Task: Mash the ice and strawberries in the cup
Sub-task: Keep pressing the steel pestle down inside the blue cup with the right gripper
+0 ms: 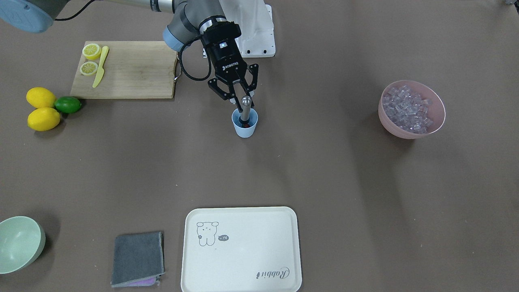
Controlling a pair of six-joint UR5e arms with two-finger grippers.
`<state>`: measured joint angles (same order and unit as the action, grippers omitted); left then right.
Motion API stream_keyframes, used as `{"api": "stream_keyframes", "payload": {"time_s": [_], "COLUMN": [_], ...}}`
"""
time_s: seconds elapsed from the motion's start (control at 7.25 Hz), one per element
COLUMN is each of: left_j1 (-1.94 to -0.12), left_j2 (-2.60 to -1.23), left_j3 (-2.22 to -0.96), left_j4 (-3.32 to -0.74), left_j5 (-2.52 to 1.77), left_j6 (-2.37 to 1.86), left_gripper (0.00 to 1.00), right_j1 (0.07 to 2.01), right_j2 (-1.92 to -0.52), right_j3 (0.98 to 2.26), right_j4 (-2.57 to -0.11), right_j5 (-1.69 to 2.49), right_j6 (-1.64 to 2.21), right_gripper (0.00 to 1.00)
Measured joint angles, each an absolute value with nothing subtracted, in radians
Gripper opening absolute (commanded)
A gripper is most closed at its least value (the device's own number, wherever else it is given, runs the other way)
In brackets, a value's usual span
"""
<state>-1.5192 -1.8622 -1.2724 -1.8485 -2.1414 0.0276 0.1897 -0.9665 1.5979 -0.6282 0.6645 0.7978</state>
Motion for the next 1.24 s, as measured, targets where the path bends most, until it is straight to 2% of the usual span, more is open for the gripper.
{"api": "stream_keyframes", "payload": {"time_s": [0.69, 1.24], "left_j1": [-1.519, -1.519], "left_j2": [-1.861, -1.852], "left_j3": [-1.264, -1.266], "left_j4": [-1.857, -1.870], "left_j5": [-2.141, -2.142], "left_j6": [0.028, 0.028], "left_gripper": [0.98, 0.98], "right_j1": [0.180, 0.204], "right_j2": [-0.959, -0.957], "right_j3": [1.547, 1.583], "right_j4": [-0.588, -0.582], "right_j5": [0.665, 0.671], "right_j6": [0.799, 0.790], "right_gripper": [0.00, 0.00]}}
